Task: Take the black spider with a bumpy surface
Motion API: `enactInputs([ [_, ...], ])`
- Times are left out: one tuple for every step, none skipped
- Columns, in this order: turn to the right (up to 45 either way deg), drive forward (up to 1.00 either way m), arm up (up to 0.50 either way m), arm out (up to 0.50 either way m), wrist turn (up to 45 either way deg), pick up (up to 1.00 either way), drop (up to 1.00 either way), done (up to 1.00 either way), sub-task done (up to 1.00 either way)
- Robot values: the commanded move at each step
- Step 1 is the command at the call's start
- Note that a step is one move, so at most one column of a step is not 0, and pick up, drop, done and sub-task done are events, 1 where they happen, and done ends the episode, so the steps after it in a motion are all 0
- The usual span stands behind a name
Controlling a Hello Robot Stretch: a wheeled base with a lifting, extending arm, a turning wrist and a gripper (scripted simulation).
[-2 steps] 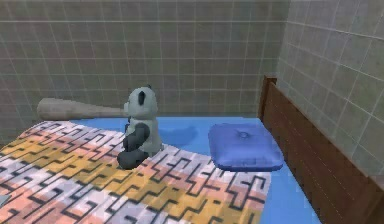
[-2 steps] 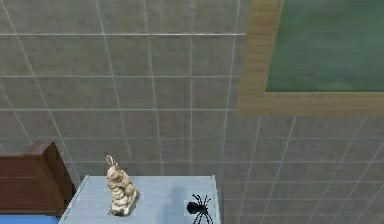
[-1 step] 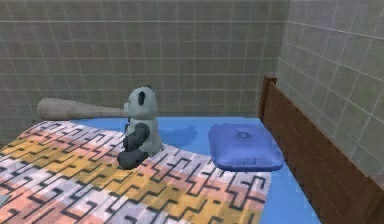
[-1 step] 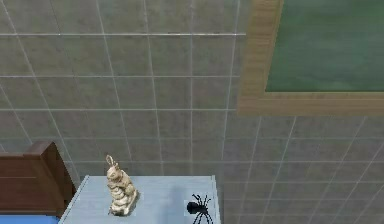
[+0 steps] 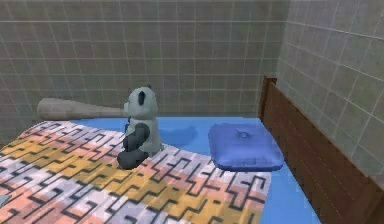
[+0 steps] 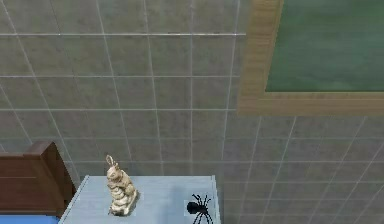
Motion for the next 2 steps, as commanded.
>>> enactInputs([
  [0.0, 0.0, 0.0, 0.12, 0.0, 0.0, 0.0, 0.0, 0.0],
  [0.0, 0.0, 0.0, 0.0, 45.0, 0.0, 0.0, 0.0, 0.0],
])
